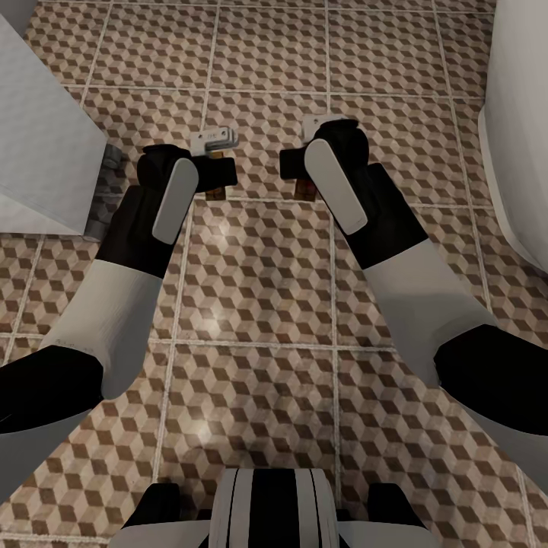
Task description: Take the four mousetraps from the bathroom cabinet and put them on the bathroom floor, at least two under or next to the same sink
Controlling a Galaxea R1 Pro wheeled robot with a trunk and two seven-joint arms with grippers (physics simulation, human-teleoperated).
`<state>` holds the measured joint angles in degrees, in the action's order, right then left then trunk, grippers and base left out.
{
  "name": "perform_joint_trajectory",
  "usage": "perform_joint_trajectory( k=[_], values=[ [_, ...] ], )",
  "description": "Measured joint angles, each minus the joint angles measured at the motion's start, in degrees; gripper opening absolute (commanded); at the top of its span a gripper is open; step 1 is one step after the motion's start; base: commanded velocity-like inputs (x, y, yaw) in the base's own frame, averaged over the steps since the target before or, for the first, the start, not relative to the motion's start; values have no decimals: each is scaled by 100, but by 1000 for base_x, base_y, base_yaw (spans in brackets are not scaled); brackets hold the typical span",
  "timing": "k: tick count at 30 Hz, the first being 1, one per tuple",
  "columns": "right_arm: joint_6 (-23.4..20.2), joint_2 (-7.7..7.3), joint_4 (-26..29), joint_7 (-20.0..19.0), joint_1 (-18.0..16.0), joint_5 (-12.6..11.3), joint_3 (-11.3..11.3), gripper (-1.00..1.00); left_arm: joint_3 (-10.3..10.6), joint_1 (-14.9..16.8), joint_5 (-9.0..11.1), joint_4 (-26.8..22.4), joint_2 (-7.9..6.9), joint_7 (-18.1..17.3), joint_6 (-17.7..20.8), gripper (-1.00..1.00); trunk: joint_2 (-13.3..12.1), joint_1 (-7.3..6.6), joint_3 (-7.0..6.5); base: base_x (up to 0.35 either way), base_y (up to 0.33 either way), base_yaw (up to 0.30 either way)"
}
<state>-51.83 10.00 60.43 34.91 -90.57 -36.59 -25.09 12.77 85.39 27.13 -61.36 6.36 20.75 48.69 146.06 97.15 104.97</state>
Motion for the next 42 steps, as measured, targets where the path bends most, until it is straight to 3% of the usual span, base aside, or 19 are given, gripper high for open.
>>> perform_joint_trajectory(
  k=[15,42],
  values=[
    [492,0,-473,7,0,-26,-5,-100,26,1,-3,23,8,162,0,-100,0,-3,0,229,0,0],
    [518,0,-579,4,0,-34,-9,-100,49,-2,-6,76,16,360,-26,-100,0,-4,0,337,0,0]
  ],
)
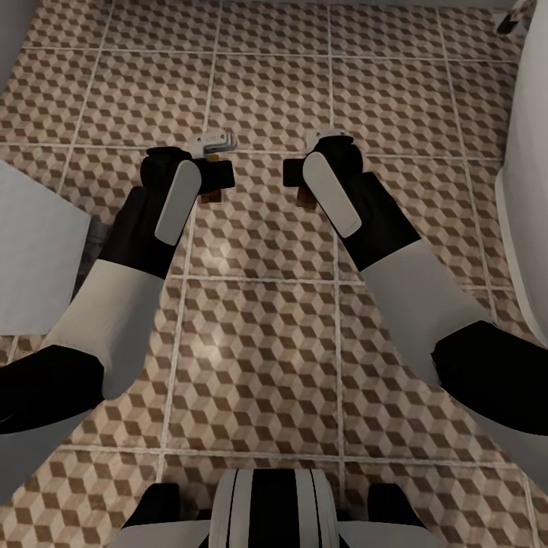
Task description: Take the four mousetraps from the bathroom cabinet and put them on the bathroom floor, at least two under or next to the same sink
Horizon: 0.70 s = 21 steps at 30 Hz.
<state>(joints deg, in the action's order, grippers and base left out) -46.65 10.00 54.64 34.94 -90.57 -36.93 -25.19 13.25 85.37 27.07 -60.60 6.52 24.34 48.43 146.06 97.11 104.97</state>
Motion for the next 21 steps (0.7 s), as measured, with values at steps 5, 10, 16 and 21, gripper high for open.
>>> perform_joint_trajectory(
  k=[5,10,16,21],
  values=[
    [0,0,0,-6,0,0,1,-100,8,2,-1,5,0,1,-8,-100,0,0,0,337,0,0],
    [-6,0,0,-9,0,-2,-4,-100,5,2,-5,0,0,8,-64,-100,0,2,0,208,0,0],
    [-8,0,0,-9,0,0,-4,-100,4,2,-7,-13,0,16,-70,-100,0,4,0,24,0,0],
    [-9,0,4,-9,0,7,-3,-100,12,1,-6,-16,0,19,-71,-100,0,3,0,54,0,0]
  ],
)
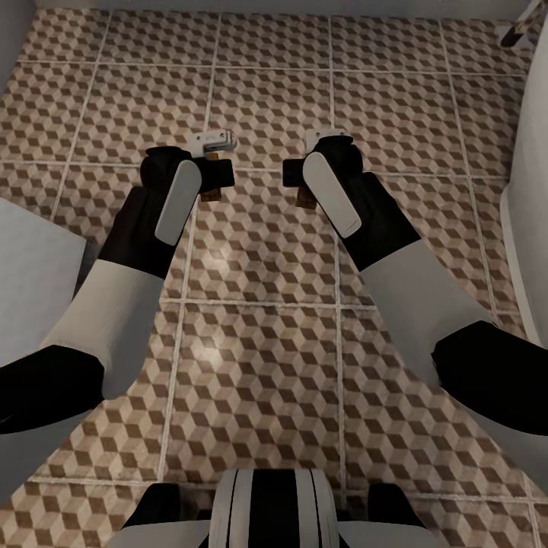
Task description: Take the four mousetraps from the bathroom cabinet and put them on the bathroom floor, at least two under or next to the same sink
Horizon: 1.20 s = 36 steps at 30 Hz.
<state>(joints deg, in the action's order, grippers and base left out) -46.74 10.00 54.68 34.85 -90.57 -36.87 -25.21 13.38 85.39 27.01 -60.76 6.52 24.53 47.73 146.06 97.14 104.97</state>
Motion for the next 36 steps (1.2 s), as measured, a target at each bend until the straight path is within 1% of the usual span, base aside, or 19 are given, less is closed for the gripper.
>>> perform_joint_trajectory(
  k=[6,28,32,36],
  values=[
    [0,0,-1,0,0,-5,-1,-100,13,1,0,13,5,-1,0,-100,0,-2,0,272,0,0],
    [21,0,-6,2,0,-16,-8,-100,25,1,-3,36,-12,-1,-49,-100,0,-3,0,337,0,0],
    [177,0,-172,1,0,-17,-26,-100,24,0,18,95,-19,-6,-195,-100,0,-2,0,339,0,0],
    [459,0,-518,-20,0,-20,-164,-100,29,-1,40,153,-20,-9,-350,-100,0,-2,0,339,0,0]
  ],
)
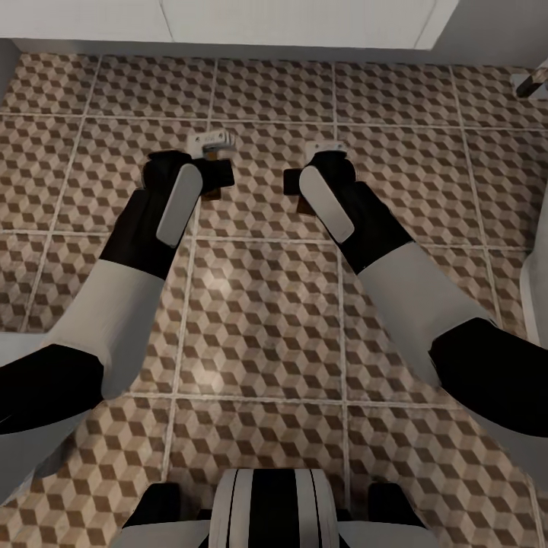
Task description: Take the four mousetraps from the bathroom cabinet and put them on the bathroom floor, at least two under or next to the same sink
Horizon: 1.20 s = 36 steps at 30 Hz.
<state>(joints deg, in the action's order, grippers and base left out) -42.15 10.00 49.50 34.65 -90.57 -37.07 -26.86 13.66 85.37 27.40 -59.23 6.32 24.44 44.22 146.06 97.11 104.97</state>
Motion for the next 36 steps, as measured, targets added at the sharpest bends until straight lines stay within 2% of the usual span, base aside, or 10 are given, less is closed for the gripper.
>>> perform_joint_trajectory(
  k=[3,6,9,11,15,17,20,30,36],
  values=[
    [231,0,-275,-41,0,-6,-101,-100,2,1,4,96,2,-1,-51,-100,0,0,0,286,0,0],
    [565,0,-698,-259,0,-9,-135,-100,3,1,1,196,3,-1,-125,-100,0,2,0,104,0,0],
    [1070,0,-1261,-645,0,-5,-186,-100,24,-1,4,452,12,-26,-461,-100,0,4,0,32,0,0],
    [1184,0,-1403,-741,0,1,-209,-100,74,0,1,713,16,-48,-642,-100,0,4,0,13,0,0],
    [1271,0,-1513,-817,0,16,-232,-100,304,0,-9,1341,26,-77,-1087,-100,0,4,0,5,0,0],
    [1275,0,-1539,-829,0,21,-239,-100,526,0,-5,1750,38,-91,-1330,-100,0,4,0,1,0,0],
    [1245,0,-1551,-835,0,25,-243,-100,686,1,-14,2095,74,-137,-1504,-100,0,4,0,0,0,0],
    [1226,0,-1544,-844,0,36,-242,-100,770,2,-36,2292,105,-219,-1610,-100,0,3,0,6,0,0],
    [1232,0,-1522,-847,0,36,-242,-100,773,-1,-39,2289,97,-223,-1693,-100,0,0,0,219,0,0]
  ],
)
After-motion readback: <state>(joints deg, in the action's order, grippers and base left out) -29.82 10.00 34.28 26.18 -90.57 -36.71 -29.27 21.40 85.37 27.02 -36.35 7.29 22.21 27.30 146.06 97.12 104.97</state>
